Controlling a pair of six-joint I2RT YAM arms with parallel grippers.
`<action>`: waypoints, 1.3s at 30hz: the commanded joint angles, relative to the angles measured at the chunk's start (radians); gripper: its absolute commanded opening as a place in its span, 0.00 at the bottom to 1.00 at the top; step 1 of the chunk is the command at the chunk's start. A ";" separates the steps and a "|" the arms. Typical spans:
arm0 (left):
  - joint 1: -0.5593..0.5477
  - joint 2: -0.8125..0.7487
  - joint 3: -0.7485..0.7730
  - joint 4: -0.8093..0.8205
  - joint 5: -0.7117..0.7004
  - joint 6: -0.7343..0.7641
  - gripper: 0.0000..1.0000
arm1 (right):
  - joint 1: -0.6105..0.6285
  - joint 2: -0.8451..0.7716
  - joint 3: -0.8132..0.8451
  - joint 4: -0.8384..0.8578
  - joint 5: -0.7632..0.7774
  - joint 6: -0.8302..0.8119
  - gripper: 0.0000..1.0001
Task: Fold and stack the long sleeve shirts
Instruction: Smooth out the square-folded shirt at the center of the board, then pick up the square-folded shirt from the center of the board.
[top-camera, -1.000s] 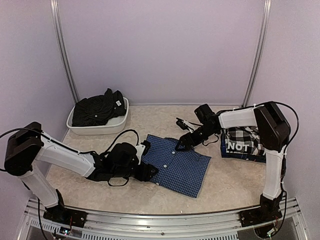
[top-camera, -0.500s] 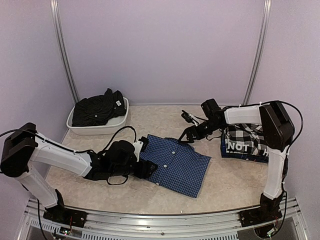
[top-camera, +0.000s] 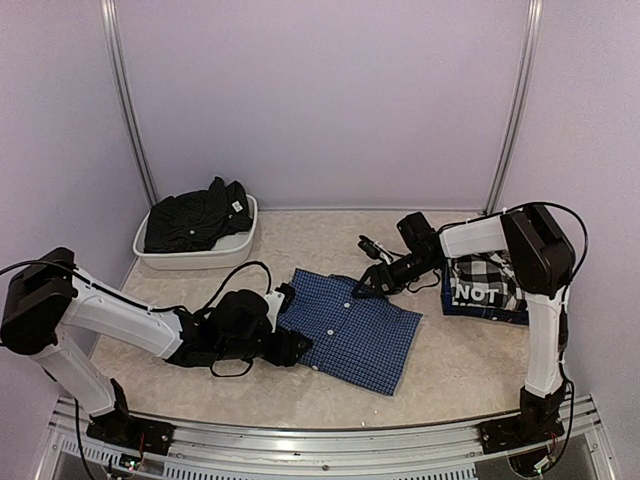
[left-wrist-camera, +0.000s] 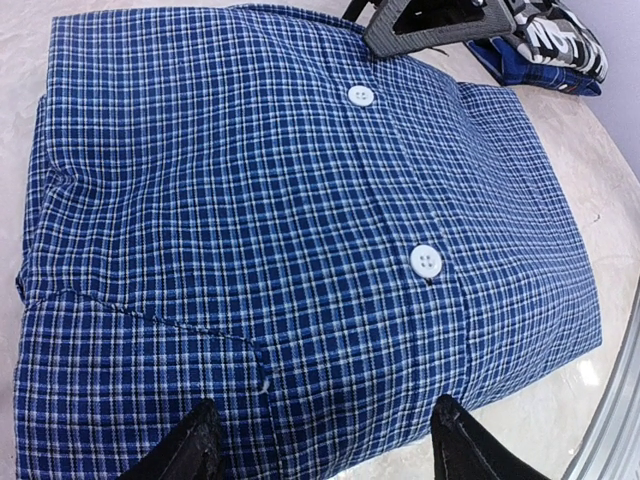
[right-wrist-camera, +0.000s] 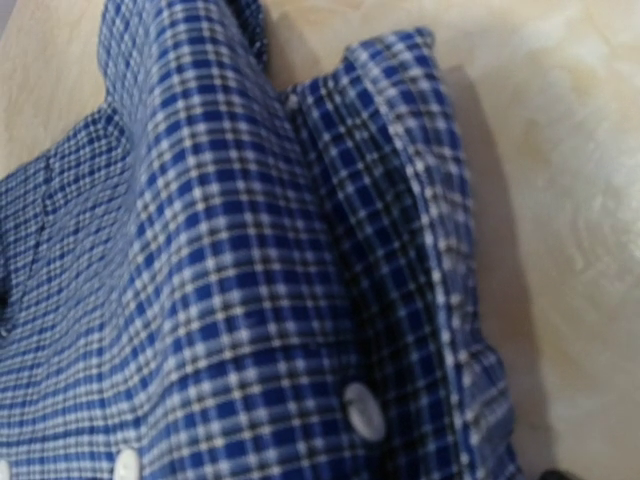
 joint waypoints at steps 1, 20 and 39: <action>-0.009 -0.008 -0.008 0.014 -0.012 -0.010 0.67 | 0.008 0.018 0.003 -0.028 0.003 -0.023 0.91; -0.045 0.079 0.015 0.016 -0.051 0.009 0.68 | -0.050 -0.007 0.060 -0.099 0.107 -0.016 0.97; -0.048 0.055 -0.007 0.005 -0.073 -0.004 0.68 | 0.086 0.106 0.063 -0.137 0.021 -0.079 0.88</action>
